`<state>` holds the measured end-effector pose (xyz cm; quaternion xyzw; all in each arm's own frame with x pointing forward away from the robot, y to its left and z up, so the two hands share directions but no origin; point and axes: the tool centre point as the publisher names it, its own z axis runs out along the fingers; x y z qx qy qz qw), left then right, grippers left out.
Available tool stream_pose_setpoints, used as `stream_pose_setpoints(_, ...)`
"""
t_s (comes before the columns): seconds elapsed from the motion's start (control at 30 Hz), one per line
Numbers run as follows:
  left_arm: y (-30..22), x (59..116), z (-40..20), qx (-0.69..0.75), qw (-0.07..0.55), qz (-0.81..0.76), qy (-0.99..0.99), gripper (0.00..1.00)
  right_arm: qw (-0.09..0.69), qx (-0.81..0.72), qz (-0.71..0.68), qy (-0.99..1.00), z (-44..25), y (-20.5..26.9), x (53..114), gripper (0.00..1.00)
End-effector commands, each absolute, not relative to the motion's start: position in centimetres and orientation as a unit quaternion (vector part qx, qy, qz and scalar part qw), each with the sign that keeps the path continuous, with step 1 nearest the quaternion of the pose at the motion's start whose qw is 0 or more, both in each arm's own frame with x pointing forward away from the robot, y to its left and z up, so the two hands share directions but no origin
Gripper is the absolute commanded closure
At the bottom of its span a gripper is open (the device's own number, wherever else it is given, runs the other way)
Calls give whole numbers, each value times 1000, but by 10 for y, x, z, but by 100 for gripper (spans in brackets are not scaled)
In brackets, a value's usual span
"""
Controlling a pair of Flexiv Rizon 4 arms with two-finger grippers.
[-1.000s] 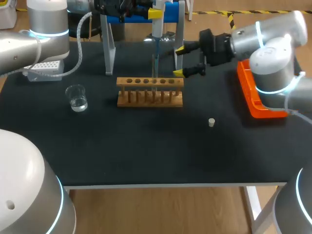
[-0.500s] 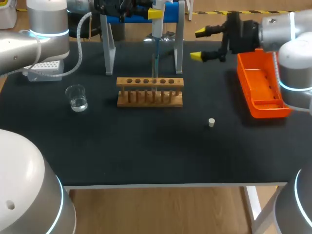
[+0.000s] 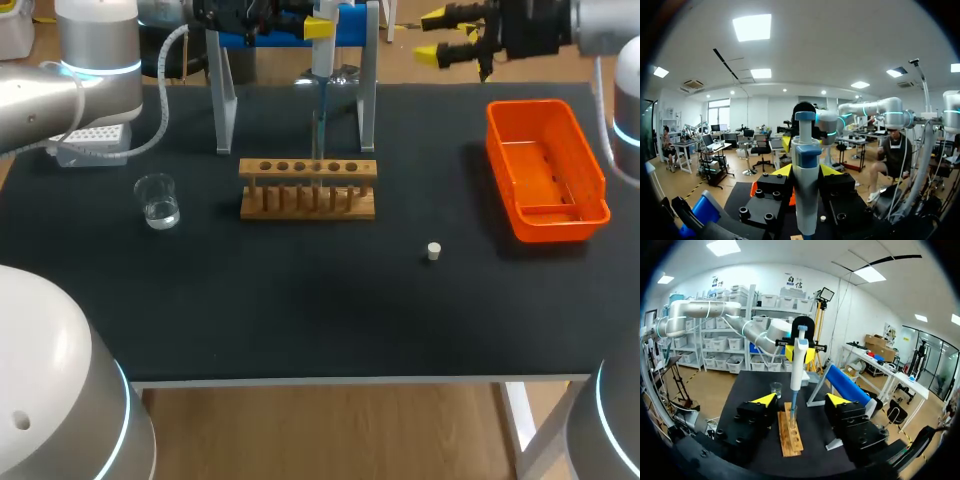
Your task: Invert the test tube, pick up the pipette, mount the tip to pipette, aspirate from beaker and dispense into the tube, eject the tip, return the pipette, and cap with the stopper.
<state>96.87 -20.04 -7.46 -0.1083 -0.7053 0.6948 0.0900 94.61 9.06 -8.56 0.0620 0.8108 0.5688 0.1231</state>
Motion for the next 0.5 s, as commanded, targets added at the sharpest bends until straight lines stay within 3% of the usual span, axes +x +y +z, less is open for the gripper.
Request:
stream_pose_setpoints(0.03, -200, 971, -75, -110, 91, 695, -705, 100, 119, 60, 564, 815, -68, 96, 949, 80)
stream_pose_setpoints(0.07, -200, 971, -75, -110, 91, 695, -705, 100, 121, 58, 564, 815, -64, 97, 950, 83)
stream_pose_setpoints(0.13, -200, 971, -75, -110, 91, 695, -705, 100, 122, 58, 566, 813, -57, 101, 950, 100)
stream_pose_setpoints(0.5, -200, 971, -75, -110, 91, 695, -705, 100, 125, 49, 589, 797, -28, 126, 953, 100)
